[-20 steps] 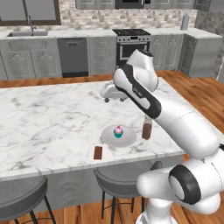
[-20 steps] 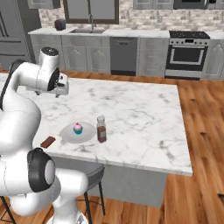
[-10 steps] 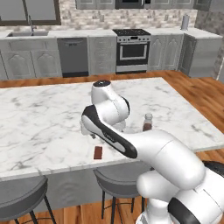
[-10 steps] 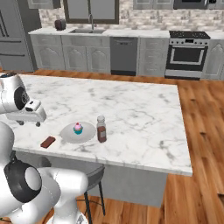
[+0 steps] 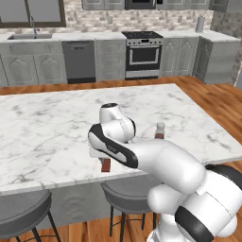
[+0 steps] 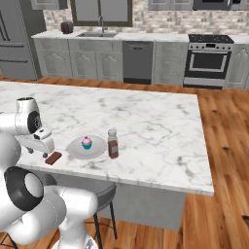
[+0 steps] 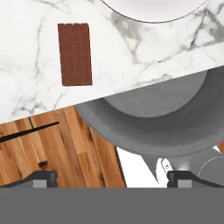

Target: Take the cinnamon bottle from the cabinet and place it on the dining table, next to the plate with the cupcake. Then take the chocolate from the dining counter and place it on the cupcake plate.

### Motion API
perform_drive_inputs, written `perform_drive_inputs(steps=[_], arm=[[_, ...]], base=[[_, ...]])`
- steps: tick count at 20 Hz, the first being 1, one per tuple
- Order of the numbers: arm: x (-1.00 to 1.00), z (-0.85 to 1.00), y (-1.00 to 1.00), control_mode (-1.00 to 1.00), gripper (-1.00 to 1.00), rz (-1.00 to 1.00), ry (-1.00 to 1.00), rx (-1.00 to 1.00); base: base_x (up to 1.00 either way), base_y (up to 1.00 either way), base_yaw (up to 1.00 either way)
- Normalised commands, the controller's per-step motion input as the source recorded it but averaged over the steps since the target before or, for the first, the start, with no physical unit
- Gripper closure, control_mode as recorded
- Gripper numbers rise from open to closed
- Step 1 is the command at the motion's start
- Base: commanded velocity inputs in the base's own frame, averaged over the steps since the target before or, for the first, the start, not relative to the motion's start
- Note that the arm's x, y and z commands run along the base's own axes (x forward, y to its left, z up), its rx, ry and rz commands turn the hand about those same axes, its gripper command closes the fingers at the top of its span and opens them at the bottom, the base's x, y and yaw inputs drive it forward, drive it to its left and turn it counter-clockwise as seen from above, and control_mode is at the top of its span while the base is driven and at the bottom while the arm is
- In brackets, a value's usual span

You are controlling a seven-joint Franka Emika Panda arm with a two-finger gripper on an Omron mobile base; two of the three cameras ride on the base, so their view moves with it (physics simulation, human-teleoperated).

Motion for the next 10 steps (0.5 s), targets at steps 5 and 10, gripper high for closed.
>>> perform_drive_inputs(steps=[5,10], arm=[[0.41,-0.41,0.0,-1.0,-1.0,-0.21,0.0,0.0],[0.28,-0.5,0.0,-1.0,-1.0,-0.13,-0.02,0.0]], base=[[0.0,0.0,0.0],[0.0,0.0,0.0]])
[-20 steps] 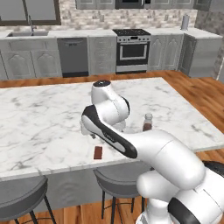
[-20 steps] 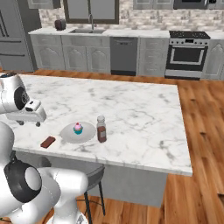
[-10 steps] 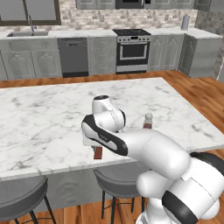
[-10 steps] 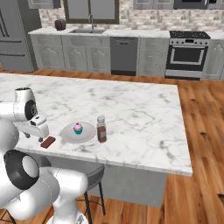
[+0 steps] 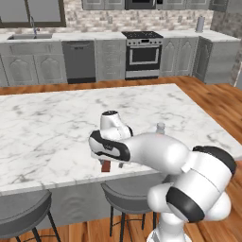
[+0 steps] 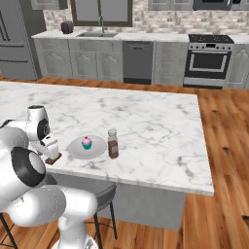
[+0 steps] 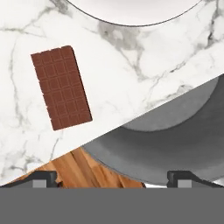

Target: Take the cinnamon bottle from the cabinet and place it on the dining table, next to the plate with the cupcake. Then take the chocolate from the dining counter and place it on the cupcake plate.

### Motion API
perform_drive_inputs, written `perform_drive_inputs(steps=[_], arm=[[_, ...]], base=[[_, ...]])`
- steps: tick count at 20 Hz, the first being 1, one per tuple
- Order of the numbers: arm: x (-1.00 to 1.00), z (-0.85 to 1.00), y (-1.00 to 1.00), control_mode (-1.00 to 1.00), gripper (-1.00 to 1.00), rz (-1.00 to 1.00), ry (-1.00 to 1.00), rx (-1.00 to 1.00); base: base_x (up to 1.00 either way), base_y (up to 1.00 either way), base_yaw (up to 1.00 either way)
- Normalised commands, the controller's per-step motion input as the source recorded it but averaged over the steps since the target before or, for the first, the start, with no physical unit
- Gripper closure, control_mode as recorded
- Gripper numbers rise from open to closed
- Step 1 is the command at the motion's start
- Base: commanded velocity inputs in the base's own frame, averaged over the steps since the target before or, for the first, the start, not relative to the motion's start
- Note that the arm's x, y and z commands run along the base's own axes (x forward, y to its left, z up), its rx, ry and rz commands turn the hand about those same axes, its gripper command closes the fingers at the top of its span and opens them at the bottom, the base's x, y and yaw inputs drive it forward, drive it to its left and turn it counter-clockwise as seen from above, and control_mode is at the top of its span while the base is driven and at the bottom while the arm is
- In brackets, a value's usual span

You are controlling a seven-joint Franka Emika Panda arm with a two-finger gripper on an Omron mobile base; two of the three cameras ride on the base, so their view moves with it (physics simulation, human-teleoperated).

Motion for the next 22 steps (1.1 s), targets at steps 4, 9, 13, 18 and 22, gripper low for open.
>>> perform_drive_inputs(steps=[4,9,13,18,22], arm=[[0.46,-0.16,0.02,-1.0,-1.0,-0.01,-0.01,0.0],[0.46,-0.1,0.08,-1.0,-1.0,0.0,0.0,-0.03],[0.17,-0.41,0.18,-1.0,-1.0,0.0,0.0,-0.06],[0.02,-0.26,0.08,-1.0,-1.0,0.0,0.0,-0.04],[0.0,-0.12,0.0,-1.0,-1.0,0.0,0.0,-0.01]], base=[[0.0,0.0,0.0],[0.0,0.0,0.0],[0.0,0.0,0.0],[0.0,0.0,0.0],[0.0,0.0,0.0]])
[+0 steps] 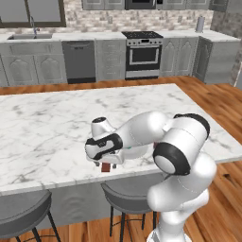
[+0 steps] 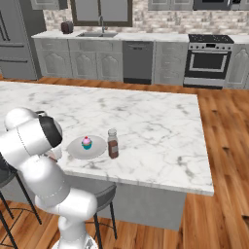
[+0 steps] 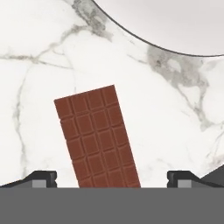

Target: Take the cinnamon bottle from the cabinet and place it on the dining table, next to the plate with the cupcake. Then take the chocolate from the dining counter and place it on the cupcake plate.

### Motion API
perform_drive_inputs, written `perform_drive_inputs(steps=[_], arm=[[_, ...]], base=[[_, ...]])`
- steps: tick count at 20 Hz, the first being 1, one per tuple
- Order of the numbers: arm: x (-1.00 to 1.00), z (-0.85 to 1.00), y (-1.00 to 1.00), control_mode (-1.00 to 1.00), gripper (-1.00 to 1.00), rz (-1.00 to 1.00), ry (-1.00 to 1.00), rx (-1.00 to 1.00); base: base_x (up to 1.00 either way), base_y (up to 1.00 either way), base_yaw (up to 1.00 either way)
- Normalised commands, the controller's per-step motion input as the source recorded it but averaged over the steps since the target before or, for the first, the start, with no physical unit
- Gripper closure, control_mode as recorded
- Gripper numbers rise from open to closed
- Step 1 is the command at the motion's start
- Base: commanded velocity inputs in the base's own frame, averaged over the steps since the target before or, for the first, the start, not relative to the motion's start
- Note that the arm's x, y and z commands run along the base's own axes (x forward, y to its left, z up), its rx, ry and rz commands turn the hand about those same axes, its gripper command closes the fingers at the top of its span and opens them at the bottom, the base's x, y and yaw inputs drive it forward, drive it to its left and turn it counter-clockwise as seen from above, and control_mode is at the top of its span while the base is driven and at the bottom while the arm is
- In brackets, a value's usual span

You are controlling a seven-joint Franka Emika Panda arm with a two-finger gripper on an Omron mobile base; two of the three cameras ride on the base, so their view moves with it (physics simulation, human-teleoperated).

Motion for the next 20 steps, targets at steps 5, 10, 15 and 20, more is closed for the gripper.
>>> perform_drive_inputs(steps=[5,10,15,20], arm=[[0.0,-0.22,-0.03,-1.0,-1.0,0.0,0.0,0.0],[0.0,-0.25,-0.05,-1.0,-1.0,0.0,0.0,0.0],[0.0,-0.14,-0.13,-1.0,1.0,0.0,0.0,0.0],[0.0,-0.11,-0.32,-1.0,1.0,0.0,0.0,0.0]], base=[[0.0,0.0,0.0],[0.0,0.0,0.0],[0.0,0.0,0.0],[0.0,0.0,0.0]])
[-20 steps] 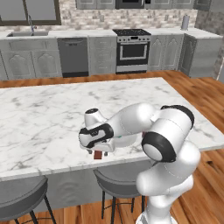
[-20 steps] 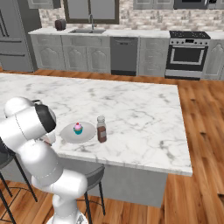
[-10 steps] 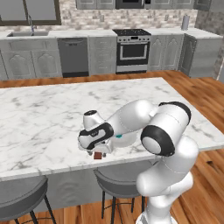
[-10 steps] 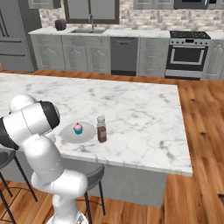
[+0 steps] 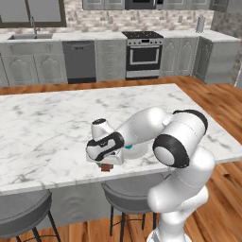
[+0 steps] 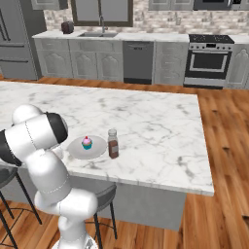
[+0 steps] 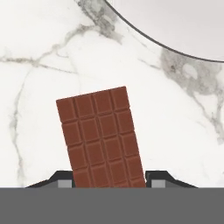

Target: Take the cinnamon bottle from the cabinet and place it on the dining table, next to the plate with the cupcake. Then take the chocolate from the dining counter and place it on the cupcake plate.

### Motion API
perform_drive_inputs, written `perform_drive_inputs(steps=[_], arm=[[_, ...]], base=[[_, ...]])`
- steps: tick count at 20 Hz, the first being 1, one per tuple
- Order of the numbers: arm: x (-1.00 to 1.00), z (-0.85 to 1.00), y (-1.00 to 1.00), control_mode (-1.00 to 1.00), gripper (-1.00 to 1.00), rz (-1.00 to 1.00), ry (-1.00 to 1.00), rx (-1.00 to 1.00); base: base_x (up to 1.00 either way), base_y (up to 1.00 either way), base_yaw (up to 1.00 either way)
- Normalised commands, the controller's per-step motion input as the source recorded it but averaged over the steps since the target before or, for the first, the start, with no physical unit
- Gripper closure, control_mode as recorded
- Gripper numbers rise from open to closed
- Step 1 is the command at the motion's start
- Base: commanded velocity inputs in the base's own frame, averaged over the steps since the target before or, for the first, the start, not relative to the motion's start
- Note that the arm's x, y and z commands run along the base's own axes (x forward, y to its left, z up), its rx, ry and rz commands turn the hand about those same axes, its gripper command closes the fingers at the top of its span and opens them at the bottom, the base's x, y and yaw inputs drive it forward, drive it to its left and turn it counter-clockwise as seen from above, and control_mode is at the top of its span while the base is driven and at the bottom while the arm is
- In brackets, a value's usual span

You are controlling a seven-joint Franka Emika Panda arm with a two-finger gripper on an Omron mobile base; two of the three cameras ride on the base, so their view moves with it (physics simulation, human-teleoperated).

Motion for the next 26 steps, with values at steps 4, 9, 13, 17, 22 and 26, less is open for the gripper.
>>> perform_drive_inputs(steps=[4,9,13,17,22,26], arm=[[0.0,-0.03,-0.49,-1.0,1.0,0.0,-0.01,0.0],[-0.01,0.4,-0.29,-1.0,1.0,0.0,-0.04,0.0],[0.02,0.95,0.0,-1.0,1.0,0.0,0.0,0.0],[0.33,0.49,-0.26,-1.0,1.0,0.0,0.06,0.0],[0.45,0.0,-0.38,-1.0,1.0,0.13,0.11,-0.01],[0.46,0.0,-0.04,-1.0,1.0,0.21,0.09,-0.06]], base=[[0.0,0.0,0.0],[0.0,0.0,0.0],[0.0,0.0,0.0],[0.0,0.0,0.0],[0.0,0.0,0.0],[0.0,0.0,0.0]])
